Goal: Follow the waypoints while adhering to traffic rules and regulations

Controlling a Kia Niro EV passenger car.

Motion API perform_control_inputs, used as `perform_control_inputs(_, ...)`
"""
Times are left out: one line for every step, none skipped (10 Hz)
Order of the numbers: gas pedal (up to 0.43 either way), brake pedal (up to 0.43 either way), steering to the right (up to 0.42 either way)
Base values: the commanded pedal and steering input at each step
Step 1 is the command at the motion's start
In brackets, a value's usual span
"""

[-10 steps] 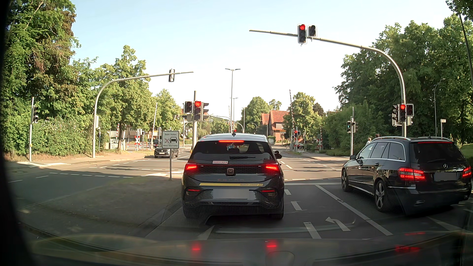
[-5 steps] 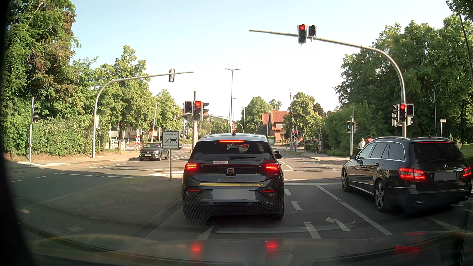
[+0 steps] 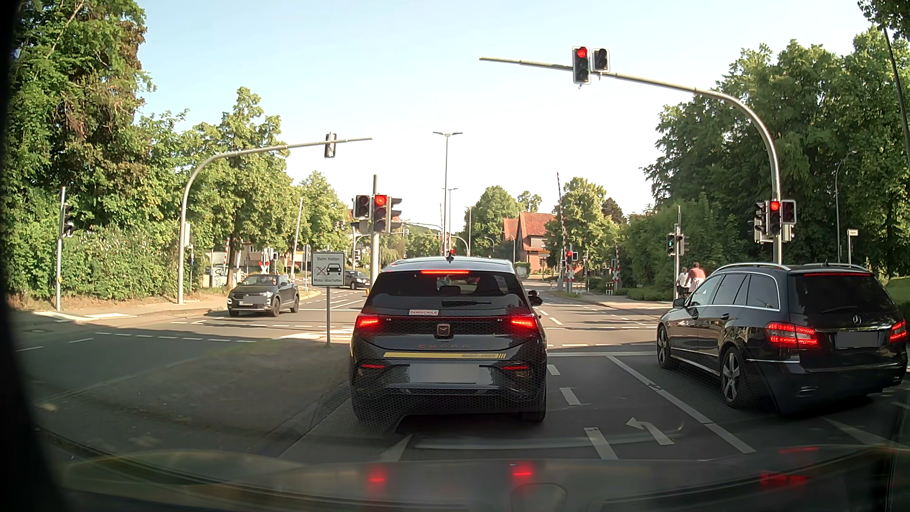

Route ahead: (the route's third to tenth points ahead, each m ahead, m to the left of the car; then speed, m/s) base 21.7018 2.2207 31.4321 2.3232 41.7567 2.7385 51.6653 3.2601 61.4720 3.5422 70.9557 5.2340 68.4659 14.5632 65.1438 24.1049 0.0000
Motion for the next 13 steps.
perform_control_inputs(0.0, 0.262, -0.006)
perform_control_inputs(0.0, 0.262, -0.005)
perform_control_inputs(0.0, 0.262, -0.005)
perform_control_inputs(0.0, 0.262, -0.006)
perform_control_inputs(0.0, 0.262, -0.005)
perform_control_inputs(0.0, 0.262, -0.006)
perform_control_inputs(0.0, 0.262, -0.006)
perform_control_inputs(0.0, 0.262, -0.005)
perform_control_inputs(0.0, 0.262, -0.005)
perform_control_inputs(0.0, 0.262, -0.005)
perform_control_inputs(0.0, 0.262, -0.006)
perform_control_inputs(0.0, 0.262, -0.005)
perform_control_inputs(0.0, 0.262, -0.005)
